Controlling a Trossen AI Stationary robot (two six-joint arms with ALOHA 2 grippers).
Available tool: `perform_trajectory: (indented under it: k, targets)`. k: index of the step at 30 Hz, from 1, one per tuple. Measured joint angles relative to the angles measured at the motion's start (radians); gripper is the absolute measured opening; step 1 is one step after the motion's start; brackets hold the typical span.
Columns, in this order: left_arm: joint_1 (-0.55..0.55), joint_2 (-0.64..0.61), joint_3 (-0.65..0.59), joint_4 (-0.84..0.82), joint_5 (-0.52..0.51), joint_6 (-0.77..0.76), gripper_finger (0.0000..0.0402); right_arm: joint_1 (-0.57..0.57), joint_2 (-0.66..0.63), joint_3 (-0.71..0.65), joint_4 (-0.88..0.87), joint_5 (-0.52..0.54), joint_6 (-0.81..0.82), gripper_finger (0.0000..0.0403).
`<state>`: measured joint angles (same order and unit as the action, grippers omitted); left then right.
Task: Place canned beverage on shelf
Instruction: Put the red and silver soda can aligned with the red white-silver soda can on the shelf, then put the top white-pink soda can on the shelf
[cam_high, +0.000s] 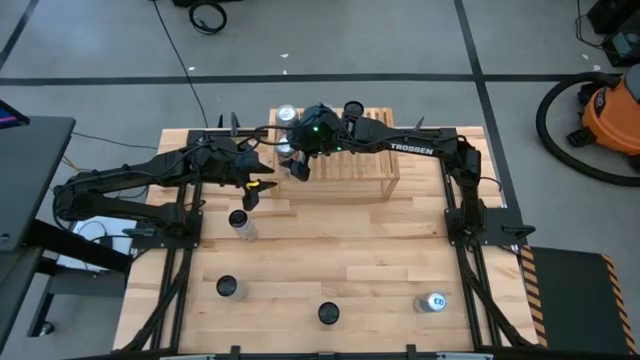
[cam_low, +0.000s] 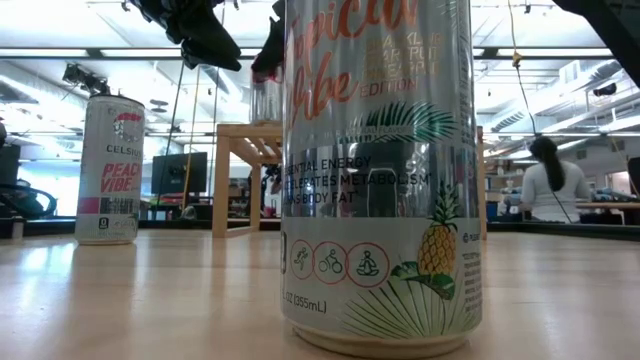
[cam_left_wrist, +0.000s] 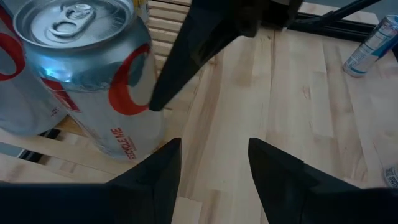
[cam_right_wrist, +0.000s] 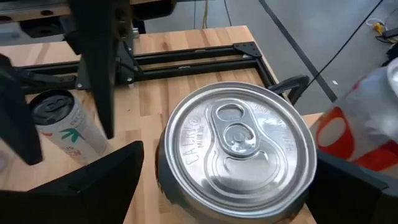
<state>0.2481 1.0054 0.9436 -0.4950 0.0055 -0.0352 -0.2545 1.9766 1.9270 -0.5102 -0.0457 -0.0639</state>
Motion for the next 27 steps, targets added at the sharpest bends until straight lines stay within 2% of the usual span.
perform_trajectory:
  k: [18, 27]
  targets:
    - [0.0, 0.0, -0.001, -0.019, 0.0, -0.003, 0.0192, 0.016, -0.069, -0.001, 0.07, 0.019, -0.012, 0.0399]
    - [-0.009, 0.0, -0.001, -0.071, -0.001, -0.031, 0.0192, 0.064, -0.165, -0.001, 0.06, -0.061, 0.034, 0.0399]
